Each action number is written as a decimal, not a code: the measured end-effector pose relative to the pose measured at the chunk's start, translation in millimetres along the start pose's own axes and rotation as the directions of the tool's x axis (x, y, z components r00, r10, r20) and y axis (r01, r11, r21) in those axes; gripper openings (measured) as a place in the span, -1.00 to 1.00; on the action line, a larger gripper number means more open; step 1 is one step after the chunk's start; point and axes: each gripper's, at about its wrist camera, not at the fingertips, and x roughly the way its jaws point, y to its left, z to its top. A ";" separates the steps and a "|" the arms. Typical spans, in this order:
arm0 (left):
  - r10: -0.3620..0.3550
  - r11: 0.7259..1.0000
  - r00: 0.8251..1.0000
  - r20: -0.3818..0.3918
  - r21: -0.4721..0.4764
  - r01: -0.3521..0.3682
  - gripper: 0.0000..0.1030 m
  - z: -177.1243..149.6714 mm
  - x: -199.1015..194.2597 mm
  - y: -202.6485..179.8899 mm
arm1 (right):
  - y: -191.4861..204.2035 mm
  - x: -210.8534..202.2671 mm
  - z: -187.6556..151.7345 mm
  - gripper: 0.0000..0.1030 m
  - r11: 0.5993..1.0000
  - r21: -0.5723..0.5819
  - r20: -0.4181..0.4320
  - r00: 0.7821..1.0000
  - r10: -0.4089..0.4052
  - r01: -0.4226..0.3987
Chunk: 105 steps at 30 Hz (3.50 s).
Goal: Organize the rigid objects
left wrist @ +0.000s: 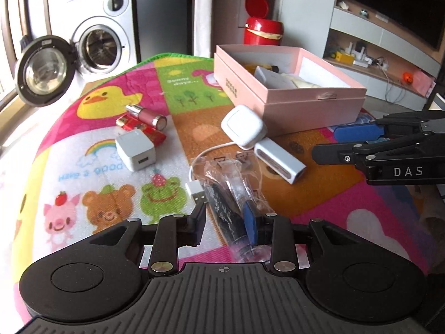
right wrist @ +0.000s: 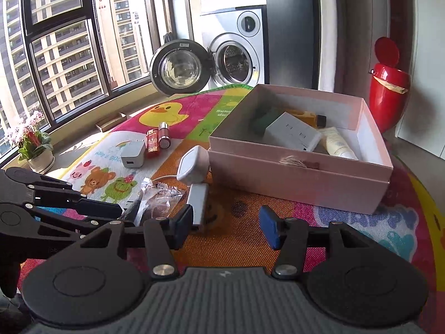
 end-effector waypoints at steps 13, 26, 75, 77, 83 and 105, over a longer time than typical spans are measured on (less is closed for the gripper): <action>0.056 0.988 0.998 0.033 -0.148 -0.051 -0.59 -6.8 -6.8 76.9 | 55.7 81.8 42.3 -0.44 0.994 -0.096 -0.076 0.995 -0.066 0.059; -0.134 0.991 0.991 0.018 0.009 0.134 -0.56 -8.0 -9.0 31.0 | 44.1 19.9 -11.5 -0.50 0.948 -0.284 -0.045 0.986 -0.161 0.142; -0.277 0.933 0.955 0.105 0.269 0.241 -0.57 16.0 -69.9 -47.3 | -18.0 -114.0 -8.7 -0.62 0.991 -0.072 0.103 0.989 -0.102 0.109; -0.259 0.929 0.950 0.177 0.314 0.195 -0.59 37.7 -81.7 -56.8 | -24.3 -127.8 -5.8 -0.62 0.989 -0.056 0.142 0.982 -0.125 0.134; -0.244 0.930 0.903 0.354 0.350 0.113 -0.66 128.3 -81.2 -79.7 | -36.2 -147.3 20.9 -0.62 0.980 -0.053 0.253 0.952 -0.172 0.191; -0.321 0.944 0.932 0.168 -0.023 0.330 -0.63 76.0 18.8 -6.3 | -81.9 -44.5 12.0 0.07 0.998 -0.032 0.025 0.998 -0.050 0.050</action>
